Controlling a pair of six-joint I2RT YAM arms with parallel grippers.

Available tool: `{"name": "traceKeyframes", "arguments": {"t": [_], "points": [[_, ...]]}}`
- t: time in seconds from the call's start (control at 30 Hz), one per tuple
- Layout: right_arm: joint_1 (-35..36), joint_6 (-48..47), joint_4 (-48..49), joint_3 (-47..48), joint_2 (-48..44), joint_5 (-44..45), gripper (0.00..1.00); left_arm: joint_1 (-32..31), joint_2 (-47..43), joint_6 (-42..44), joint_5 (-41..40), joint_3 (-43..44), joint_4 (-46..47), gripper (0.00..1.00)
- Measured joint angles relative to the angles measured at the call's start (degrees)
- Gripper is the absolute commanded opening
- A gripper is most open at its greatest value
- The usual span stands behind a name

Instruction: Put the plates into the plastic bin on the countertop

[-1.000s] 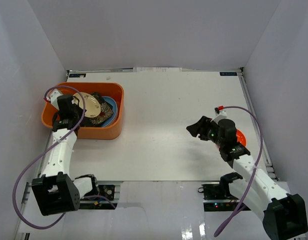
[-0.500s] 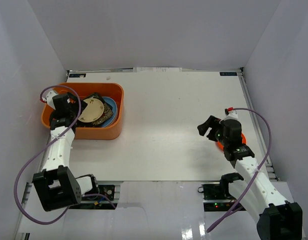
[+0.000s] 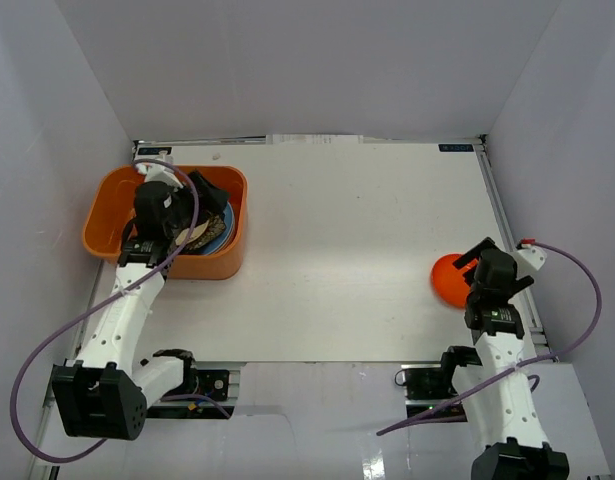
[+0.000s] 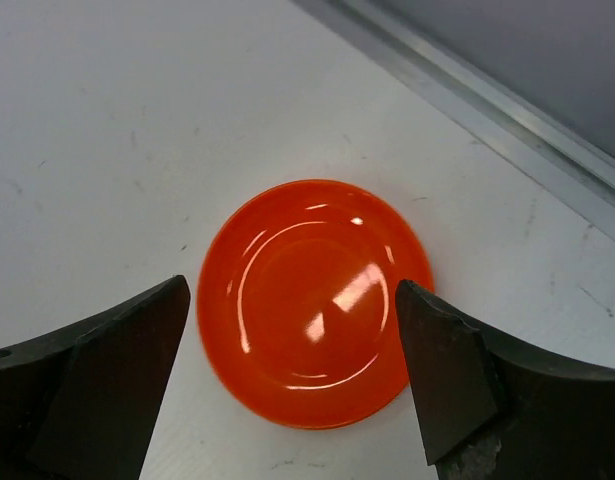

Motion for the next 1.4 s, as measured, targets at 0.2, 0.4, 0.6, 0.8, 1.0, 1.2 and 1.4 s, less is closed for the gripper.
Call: {"name": "traceKeyframes", "arguments": {"t": [0.2, 0.4, 0.6, 0.8, 1.0, 1.2, 1.4], "points": [[-12.5, 2.3, -0.5, -5.3, 3.7, -0.5, 0.86, -8.6, 0.4, 3.3, 17.5, 0.0, 3.5, 0.98], [-20.6, 3.3, 2.3, -7.2, 10.8, -9.1, 0.83, -13.7, 0.7, 4.6, 28.1, 0.3, 5.1, 0.98], [-22.1, 3.2, 15.2, -11.3, 15.2, -20.6, 0.18, -14.9, 0.9, 4.4, 32.9, 0.4, 6.0, 0.98], [-22.1, 6.7, 24.7, -14.9, 17.0, -32.3, 0.08, -14.9, 2.8, 3.3, 36.0, 0.5, 7.6, 0.98], [-17.9, 8.0, 23.6, -14.0, 10.1, -41.8, 0.08, -14.9, 5.5, 1.7, 40.0, 0.5, 9.4, 0.98], [-3.0, 8.0, 22.8, -3.9, 5.6, -43.5, 0.08, -15.7, 8.3, -0.3, 43.3, 0.5, 11.3, 0.96], [10.8, 9.2, 27.0, 0.0, 9.8, -43.5, 0.08, -19.4, 10.3, -0.9, 43.8, 0.5, 12.4, 0.93]]}}
